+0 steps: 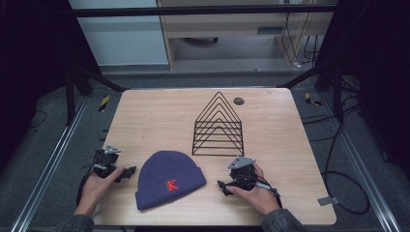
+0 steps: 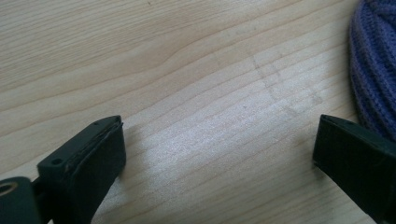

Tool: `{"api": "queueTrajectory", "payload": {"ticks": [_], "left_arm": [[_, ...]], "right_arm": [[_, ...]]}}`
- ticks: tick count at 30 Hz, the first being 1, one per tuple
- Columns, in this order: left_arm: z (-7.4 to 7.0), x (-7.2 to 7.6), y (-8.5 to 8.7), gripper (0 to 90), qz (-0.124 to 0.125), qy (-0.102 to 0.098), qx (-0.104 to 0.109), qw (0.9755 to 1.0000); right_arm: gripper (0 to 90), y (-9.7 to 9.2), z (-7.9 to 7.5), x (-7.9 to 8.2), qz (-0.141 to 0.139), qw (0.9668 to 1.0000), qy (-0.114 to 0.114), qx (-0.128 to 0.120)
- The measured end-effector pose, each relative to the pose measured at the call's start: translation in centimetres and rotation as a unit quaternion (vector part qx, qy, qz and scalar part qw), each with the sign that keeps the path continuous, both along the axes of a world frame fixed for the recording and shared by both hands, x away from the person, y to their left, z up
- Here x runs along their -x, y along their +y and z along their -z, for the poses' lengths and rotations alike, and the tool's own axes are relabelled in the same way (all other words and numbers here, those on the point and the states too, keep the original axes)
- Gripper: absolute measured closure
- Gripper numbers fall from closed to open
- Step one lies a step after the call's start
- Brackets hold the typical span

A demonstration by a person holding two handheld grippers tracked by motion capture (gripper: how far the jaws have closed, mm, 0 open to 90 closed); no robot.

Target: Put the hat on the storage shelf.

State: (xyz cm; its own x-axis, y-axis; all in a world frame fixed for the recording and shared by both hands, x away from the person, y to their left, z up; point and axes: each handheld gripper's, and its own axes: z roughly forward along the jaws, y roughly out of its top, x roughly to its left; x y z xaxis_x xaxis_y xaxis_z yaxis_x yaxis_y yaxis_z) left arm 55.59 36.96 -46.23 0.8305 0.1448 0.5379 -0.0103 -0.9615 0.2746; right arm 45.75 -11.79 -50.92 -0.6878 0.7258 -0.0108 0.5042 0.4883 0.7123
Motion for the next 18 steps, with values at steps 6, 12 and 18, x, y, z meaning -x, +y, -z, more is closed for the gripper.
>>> {"api": "queueTrajectory", "payload": {"ticks": [6, 12, 18], "left_arm": [[-0.1, 0.0, -0.1, 0.8, 0.006, 0.005, 0.004, 1.0000], [-1.2, -0.1, 0.8, 4.1, 0.016, 0.000, 0.013, 0.9998], [-1.5, 0.9, 1.0, 6.1, -0.012, 0.014, 0.062, 0.9979]], "right_arm": [[8.1, 0.0, 0.0, 0.0, 0.001, 1.0000, 0.000, 0.000], [8.7, 0.0, -0.2, 0.0, -0.002, 1.0000, 0.008, 0.006], [13.1, 0.1, -0.9, 0.0, -0.004, 0.9999, 0.005, 0.010]]}}
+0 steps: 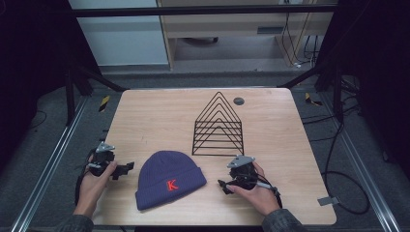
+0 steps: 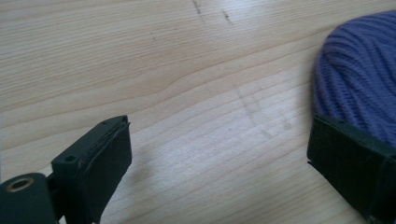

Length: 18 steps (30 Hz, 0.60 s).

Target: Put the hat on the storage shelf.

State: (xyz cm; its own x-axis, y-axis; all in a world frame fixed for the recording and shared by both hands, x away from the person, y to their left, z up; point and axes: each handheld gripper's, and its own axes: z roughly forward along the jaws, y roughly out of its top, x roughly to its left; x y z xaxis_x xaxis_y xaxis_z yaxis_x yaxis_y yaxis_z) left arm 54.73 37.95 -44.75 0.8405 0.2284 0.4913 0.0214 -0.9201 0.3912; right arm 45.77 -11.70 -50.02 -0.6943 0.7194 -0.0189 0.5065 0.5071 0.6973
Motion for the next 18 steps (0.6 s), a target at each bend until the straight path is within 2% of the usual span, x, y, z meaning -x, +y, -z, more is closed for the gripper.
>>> {"api": "queueTrajectory", "payload": {"ticks": [3, 5, 8, 13, 14, 16, 18], "left_arm": [[-0.1, 0.6, -0.9, 6.5, -0.011, 0.010, 0.023, 0.9996], [-0.1, 0.7, -1.1, 6.8, -0.010, 0.011, 0.026, 0.9996], [-0.2, 1.3, -2.1, 7.4, -0.019, 0.015, 0.045, 0.9987], [-0.4, 1.7, -2.8, 8.5, -0.021, 0.018, 0.054, 0.9982], [-0.5, 1.8, -3.0, 8.7, -0.022, 0.022, 0.060, 0.9977], [-0.6, 2.2, -3.5, 9.2, -0.042, 0.028, 0.079, 0.9956], [-1.0, 2.8, -4.4, 11.6, -0.081, 0.032, 0.106, 0.9906]], "right_arm": [[15.9, 0.0, -0.3, 0.1, -0.003, 1.0000, -0.007, -0.002], [17.5, 0.0, -0.4, 0.1, -0.004, 1.0000, -0.009, 0.000], [21.6, 0.1, -0.6, 0.3, -0.009, 0.9999, -0.009, -0.001], [25.9, 0.1, -0.7, 0.3, -0.015, 0.9999, -0.007, -0.002], [26.7, 0.2, -0.7, 0.4, -0.015, 0.9999, -0.008, -0.002], [29.2, 0.4, -0.9, 0.5, -0.020, 0.9998, -0.008, -0.005], [31.8, 0.9, -1.2, 0.4, -0.030, 0.9995, -0.004, -0.004]]}}
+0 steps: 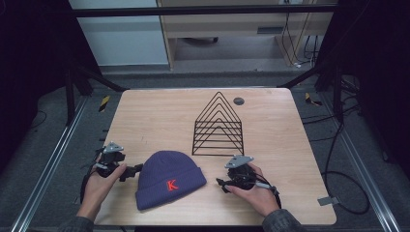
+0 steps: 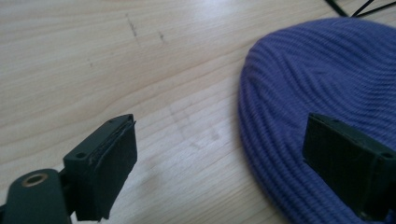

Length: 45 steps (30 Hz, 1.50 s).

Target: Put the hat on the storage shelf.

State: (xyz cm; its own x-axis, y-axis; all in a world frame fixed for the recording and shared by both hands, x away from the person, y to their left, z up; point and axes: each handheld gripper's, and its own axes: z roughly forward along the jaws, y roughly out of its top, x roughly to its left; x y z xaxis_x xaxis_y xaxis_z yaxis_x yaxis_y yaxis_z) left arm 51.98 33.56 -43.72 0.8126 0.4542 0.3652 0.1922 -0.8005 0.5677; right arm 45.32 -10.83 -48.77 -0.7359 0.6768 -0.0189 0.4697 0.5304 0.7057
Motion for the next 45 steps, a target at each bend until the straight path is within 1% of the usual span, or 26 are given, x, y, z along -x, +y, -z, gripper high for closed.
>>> {"api": "queueTrajectory", "payload": {"ticks": [2, 3, 4, 5, 6, 8, 9, 10, 12, 14, 15, 18, 19, 22, 24, 30, 32, 33, 35, 36, 39, 41, 42, 43, 45], "left_arm": [[-0.4, 0.5, -1.1, 13.4, -0.035, 0.017, 0.027, 0.9989], [-0.6, 0.6, -1.7, 13.7, -0.048, 0.023, 0.036, 0.9980], [-0.7, 0.5, -2.1, 17.3, -0.051, 0.024, 0.037, 0.9977], [-0.8, 0.3, -2.4, 17.3, -0.051, 0.026, 0.037, 0.9977], [-0.9, -0.3, -2.8, 18.3, -0.038, 0.030, 0.023, 0.9986], [-0.9, -1.1, -3.2, 23.2, -0.014, 0.030, 0.002, 0.9994], [-0.9, -1.7, -3.4, 23.2, 0.006, 0.026, -0.012, 0.9996], [-0.8, -2.3, -3.8, 24.4, 0.029, 0.023, -0.031, 0.9988], [-0.7, -3.3, -4.3, 26.9, 0.058, 0.017, -0.056, 0.9966], [-0.4, -4.0, -4.8, 29.6, 0.073, 0.018, -0.069, 0.9948], [-0.2, -4.3, -5.0, 31.1, 0.077, 0.018, -0.071, 0.9943], [0.1, -4.7, -5.6, 34.6, 0.079, 0.021, -0.079, 0.9935], [0.1, -4.9, -5.8, 35.1, 0.081, 0.021, -0.086, 0.9928], [0.2, -5.5, -6.0, 37.1, 0.095, 0.019, -0.095, 0.9908], [0.5, -5.8, -6.1, 37.7, 0.099, 0.019, -0.104, 0.9894], [1.2, -5.8, -6.4, 39.2, 0.101, 0.022, -0.102, 0.9894], [1.3, -5.9, -6.4, 40.2, 0.105, 0.021, -0.104, 0.9888], [1.4, -5.9, -6.4, 41.5, 0.108, 0.023, -0.099, 0.9889], [1.5, -5.9, -6.5, 45.8, 0.108, 0.025, -0.098, 0.9890], [1.6, -5.9, -6.5, 45.8, 0.109, 0.028, -0.096, 0.9889], [1.7, -6.0, -6.5, 52.2, 0.121, 0.028, -0.095, 0.9878], [1.7, -5.9, -6.6, 56.6, 0.123, 0.028, -0.096, 0.9874], [1.7, -5.9, -6.6, 61.0, 0.123, 0.030, -0.094, 0.9875], [1.8, -5.8, -6.6, 61.0, 0.123, 0.032, -0.092, 0.9876], [1.8, -5.7, -6.6, 67.4, 0.120, 0.035, -0.089, 0.9882]], "right_arm": [[34.5, 0.5, -0.5, -0.1, -0.013, 0.9998, -0.008, 0.013], [35.4, 0.7, -0.8, -0.1, -0.020, 0.9997, -0.009, 0.012], [36.5, 0.9, -1.3, -0.2, -0.027, 0.9995, -0.011, 0.006], [36.5, 0.9, -1.3, -0.2, -0.027, 0.9995, -0.011, 0.006], [37.1, 1.0, -1.4, -0.2, -0.028, 0.9995, -0.011, 0.007], [38.3, 1.3, -1.6, -0.4, -0.033, 0.9994, -0.010, 0.009], [38.3, 1.3, -1.6, -0.4, -0.033, 0.9994, -0.010, 0.009], [38.6, 1.4, -1.7, -0.5, -0.034, 0.9993, -0.009, 0.008], [38.7, 1.5, -1.7, -0.6, -0.035, 0.9993, -0.008, 0.008], [38.7, 1.6, -1.6, -0.6, -0.034, 0.9994, -0.007, 0.009], [38.7, 1.6, -1.6, -0.6, -0.035, 0.9994, -0.004, 0.008], [37.9, 1.7, -1.6, -0.4, -0.036, 0.9993, -0.006, 0.006], [37.7, 1.7, -1.7, -0.4, -0.036, 0.9993, -0.005, 0.005], [37.0, 1.7, -1.6, -0.3, -0.035, 0.9994, -0.005, 0.003], [36.4, 1.6, -1.6, -0.3, -0.035, 0.9994, -0.002, 0.000], [34.4, 1.6, -1.4, -0.3, -0.035, 0.9994, -0.002, 0.001], [33.7, 1.7, -1.3, -0.2, -0.033, 0.9994, 0.000, 0.000], [33.5, 1.7, -1.3, -0.2, -0.034, 0.9994, 0.001, 0.000], [32.9, 1.7, -1.2, -0.2, -0.034, 0.9994, 0.002, 0.000], [32.9, 1.7, -1.2, -0.2, -0.034, 0.9994, 0.002, 0.000], [32.4, 1.6, -1.1, -0.2, -0.034, 0.9994, 0.002, -0.002], [32.2, 1.6, -1.1, -0.2, -0.033, 0.9995, 0.002, -0.003], [31.9, 1.6, -1.1, -0.2, -0.030, 0.9995, 0.001, -0.005], [31.9, 1.6, -1.1, -0.2, -0.030, 0.9995, 0.001, -0.005], [31.7, 1.5, -1.1, -0.3, -0.028, 0.9996, 0.001, -0.006]]}}
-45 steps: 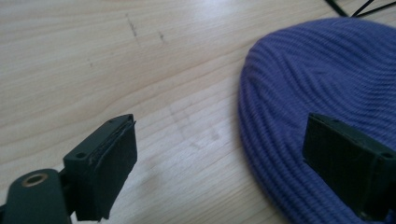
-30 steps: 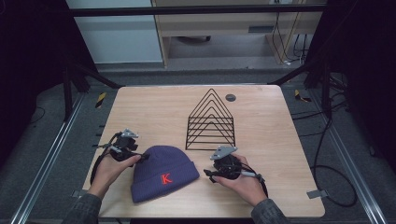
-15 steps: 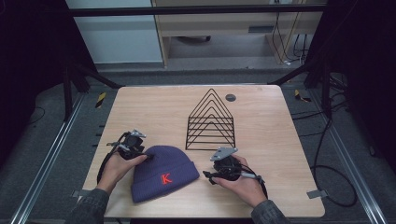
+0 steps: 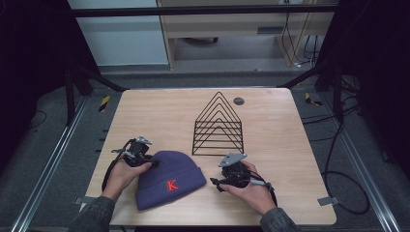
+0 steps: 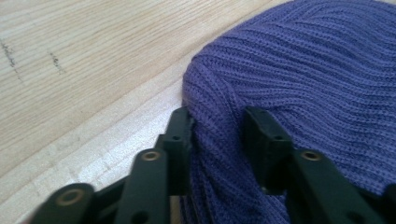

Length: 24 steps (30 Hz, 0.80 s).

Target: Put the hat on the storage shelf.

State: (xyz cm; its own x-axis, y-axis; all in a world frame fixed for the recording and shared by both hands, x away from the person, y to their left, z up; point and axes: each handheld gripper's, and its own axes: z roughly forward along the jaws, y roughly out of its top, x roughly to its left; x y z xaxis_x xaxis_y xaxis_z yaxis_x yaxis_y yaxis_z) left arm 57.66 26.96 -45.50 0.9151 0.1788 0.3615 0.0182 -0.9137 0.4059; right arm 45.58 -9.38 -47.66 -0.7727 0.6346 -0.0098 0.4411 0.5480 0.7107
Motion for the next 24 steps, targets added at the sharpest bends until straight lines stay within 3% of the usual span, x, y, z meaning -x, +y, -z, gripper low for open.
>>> {"api": "queueTrajectory", "payload": {"ticks": [5, 13, 18, 24], "left_arm": [[-0.2, 0.3, -0.2, 76.0, -0.003, -0.007, -0.007, 0.9999], [-0.8, 1.2, -0.1, 78.8, -0.018, -0.016, -0.001, 0.9997], [-1.9, 2.4, -0.2, 79.1, -0.039, -0.023, 0.016, 0.9988], [-3.5, 4.4, -0.7, 79.4, -0.068, -0.041, 0.036, 0.9962]], "right_arm": [[31.3, -0.2, 0.3, 0.0, 0.004, 1.0000, 0.002, -0.003], [30.9, -0.4, 0.6, -0.1, 0.008, 1.0000, 0.004, -0.003], [30.7, -0.5, 0.6, -0.1, 0.012, 0.9999, 0.003, -0.003], [30.3, -0.5, 0.8, -0.1, 0.014, 0.9999, 0.005, -0.002]]}}
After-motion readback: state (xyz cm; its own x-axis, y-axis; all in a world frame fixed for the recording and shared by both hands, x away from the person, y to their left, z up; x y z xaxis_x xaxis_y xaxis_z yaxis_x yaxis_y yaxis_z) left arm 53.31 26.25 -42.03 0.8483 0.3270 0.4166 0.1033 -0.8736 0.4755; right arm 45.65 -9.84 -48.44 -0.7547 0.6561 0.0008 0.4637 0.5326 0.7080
